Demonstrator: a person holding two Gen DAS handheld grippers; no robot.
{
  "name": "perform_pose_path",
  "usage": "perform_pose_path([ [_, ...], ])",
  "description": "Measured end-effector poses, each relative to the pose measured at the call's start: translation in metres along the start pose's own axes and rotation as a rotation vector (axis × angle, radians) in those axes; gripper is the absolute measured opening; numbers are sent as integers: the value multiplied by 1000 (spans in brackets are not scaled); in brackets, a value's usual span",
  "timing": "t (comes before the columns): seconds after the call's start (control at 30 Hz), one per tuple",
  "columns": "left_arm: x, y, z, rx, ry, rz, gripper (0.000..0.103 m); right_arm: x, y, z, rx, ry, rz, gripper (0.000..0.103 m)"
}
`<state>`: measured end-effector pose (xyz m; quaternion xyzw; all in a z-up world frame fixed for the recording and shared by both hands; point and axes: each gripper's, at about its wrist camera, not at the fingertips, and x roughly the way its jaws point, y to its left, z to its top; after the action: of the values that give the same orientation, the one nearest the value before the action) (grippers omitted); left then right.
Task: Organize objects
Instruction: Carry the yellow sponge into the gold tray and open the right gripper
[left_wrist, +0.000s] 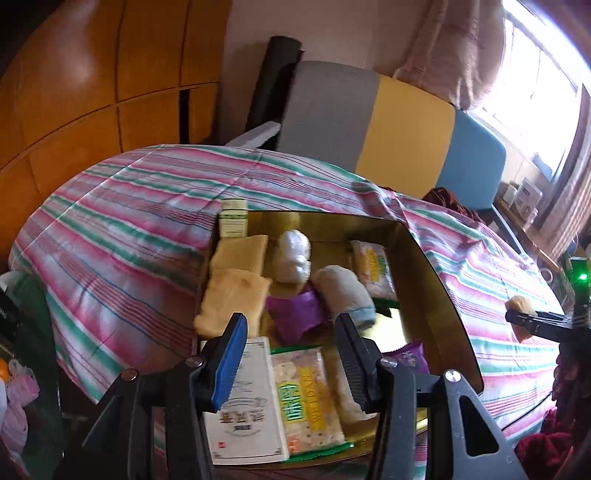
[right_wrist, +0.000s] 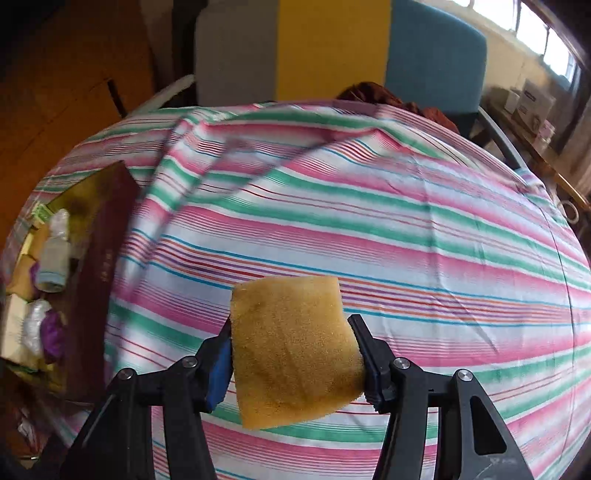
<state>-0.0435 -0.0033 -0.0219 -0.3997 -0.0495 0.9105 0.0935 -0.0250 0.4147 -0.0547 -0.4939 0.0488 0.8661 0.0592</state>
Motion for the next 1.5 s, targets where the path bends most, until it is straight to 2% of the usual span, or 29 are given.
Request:
perform_pose_path([
  [0.17,-5,19,-1,-38,-8,25,50,-28,89,19,-129,-98,149,59],
  [0.3,-6,29,-3,-60,-2,34,50,-27,161,29,-247,-119,236,59],
  [0.47,-7,35,-6,-70,2,33,57,-1,225,32,-369,-93,235,59],
  [0.57,-5,36,-8,-76,10,32,57,25,243,33,-404,-43,205,61],
  [0.7,-3,37,-8,-73,13,36,58,49,252,27,-442,29,179,64],
  [0.77,-1,36,-9,-67,15,42,62,53,253,22,-445,49,182,77],
  [0.93,1,30,-10,-54,16,54,66,51,246,19,-405,50,183,89],
  [0.97,0,29,-10,-52,13,56,66,49,245,18,-398,44,187,93],
  [1.1,-5,25,-9,-42,-3,74,66,38,242,13,-380,5,195,95],
  [1.17,-8,23,-8,-36,-15,96,66,31,239,11,-369,-17,193,99],
  [1.3,-13,19,-7,-25,-33,146,66,16,233,4,-338,-67,192,102],
  [1.5,-26,11,-7,-16,-83,174,66,-8,222,-7,-256,-156,171,103],
])
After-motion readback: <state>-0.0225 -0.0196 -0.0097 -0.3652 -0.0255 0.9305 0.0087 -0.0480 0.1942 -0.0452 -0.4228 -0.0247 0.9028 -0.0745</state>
